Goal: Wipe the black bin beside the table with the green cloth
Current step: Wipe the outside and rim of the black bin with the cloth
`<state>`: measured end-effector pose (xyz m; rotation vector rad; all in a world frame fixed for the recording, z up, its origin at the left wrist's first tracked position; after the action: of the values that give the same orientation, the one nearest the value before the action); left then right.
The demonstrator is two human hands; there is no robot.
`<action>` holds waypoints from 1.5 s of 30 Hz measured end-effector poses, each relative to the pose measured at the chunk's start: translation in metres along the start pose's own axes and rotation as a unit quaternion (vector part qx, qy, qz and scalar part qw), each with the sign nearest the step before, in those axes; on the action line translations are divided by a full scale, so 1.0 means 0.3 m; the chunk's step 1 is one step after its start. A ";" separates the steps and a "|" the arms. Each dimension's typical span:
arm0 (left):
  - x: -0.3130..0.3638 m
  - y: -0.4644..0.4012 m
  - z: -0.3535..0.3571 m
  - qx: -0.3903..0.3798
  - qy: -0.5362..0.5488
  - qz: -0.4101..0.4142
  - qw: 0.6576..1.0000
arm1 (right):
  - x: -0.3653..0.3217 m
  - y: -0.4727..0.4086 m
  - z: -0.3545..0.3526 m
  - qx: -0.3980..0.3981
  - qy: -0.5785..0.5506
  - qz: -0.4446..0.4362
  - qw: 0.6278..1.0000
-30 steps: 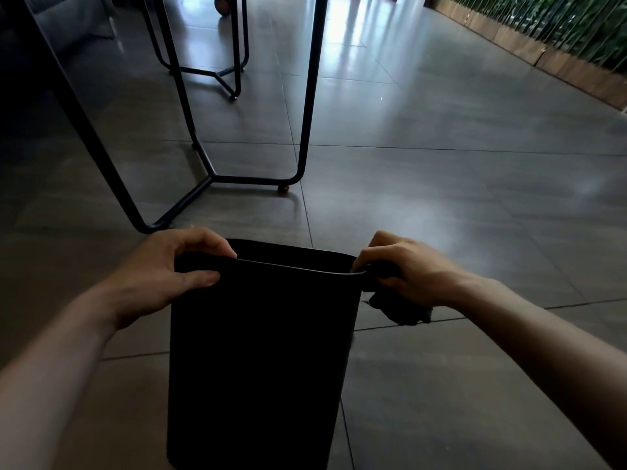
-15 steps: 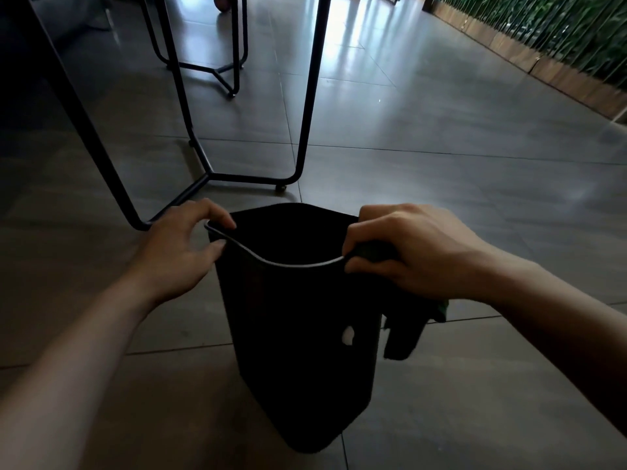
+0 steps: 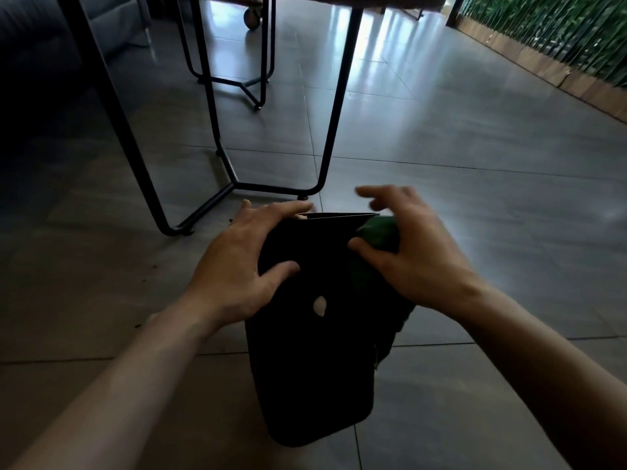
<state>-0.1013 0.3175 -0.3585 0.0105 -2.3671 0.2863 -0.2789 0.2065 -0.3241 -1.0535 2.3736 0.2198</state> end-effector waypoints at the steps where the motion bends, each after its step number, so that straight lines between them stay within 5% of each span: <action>1: -0.006 0.001 -0.004 -0.005 0.002 0.001 1.000 | 0.015 0.011 -0.030 0.040 -0.055 0.007 0.998; 5: -0.042 -0.001 -0.017 -0.020 0.009 0.001 1.000 | -0.001 0.035 -0.160 0.209 -0.293 -0.014 0.933; 9: -0.063 -0.015 -0.023 -0.006 0.015 -0.005 1.000 | -0.106 0.065 -0.103 0.302 -0.305 -0.102 0.898; 12: -0.066 -0.023 -0.019 -0.009 0.031 0.001 0.999 | -0.127 0.097 0.120 0.230 -0.212 -0.149 0.938; 15: -0.087 -0.022 -0.024 -0.015 0.056 -0.013 0.998 | -0.059 0.160 0.350 0.095 0.043 -0.191 0.976; 19: -0.103 -0.011 -0.030 -0.022 0.104 -0.042 0.993 | 0.036 0.262 0.528 0.003 0.278 -0.277 0.920; 24: -0.077 -0.006 -0.017 -0.030 0.124 -0.034 0.991 | 0.036 0.299 0.548 0.016 0.335 -0.412 0.847; 29: -0.074 -0.014 -0.011 -0.039 0.153 -0.038 0.987 | -0.012 0.096 0.303 0.143 0.167 -0.300 0.928; 32: -0.072 -0.022 -0.008 -0.038 0.155 -0.044 0.986 | -0.024 0.076 0.299 0.167 0.129 -0.247 0.946; 39: -0.085 -0.014 -0.010 -0.026 0.174 -0.070 0.982 | 0.038 0.378 0.582 -0.014 0.308 -0.443 0.842; 45: -0.113 -0.014 -0.016 -0.026 0.196 -0.077 0.977 | -0.004 0.105 0.253 0.168 0.152 -0.258 0.939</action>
<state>-0.0731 0.3119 -0.3773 0.1025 -1.9679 0.1362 -0.2706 0.2552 -0.3896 -1.5678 2.1738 -0.5547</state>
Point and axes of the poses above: each hand's wrist, its own y-axis away from the middle knuckle, its own z-axis out of the palm, x = y × z, the point moved 6 cm from there along -y, towards the middle knuckle, and after that the axes turned 11 degrees about -x, right-handed, at the moved point
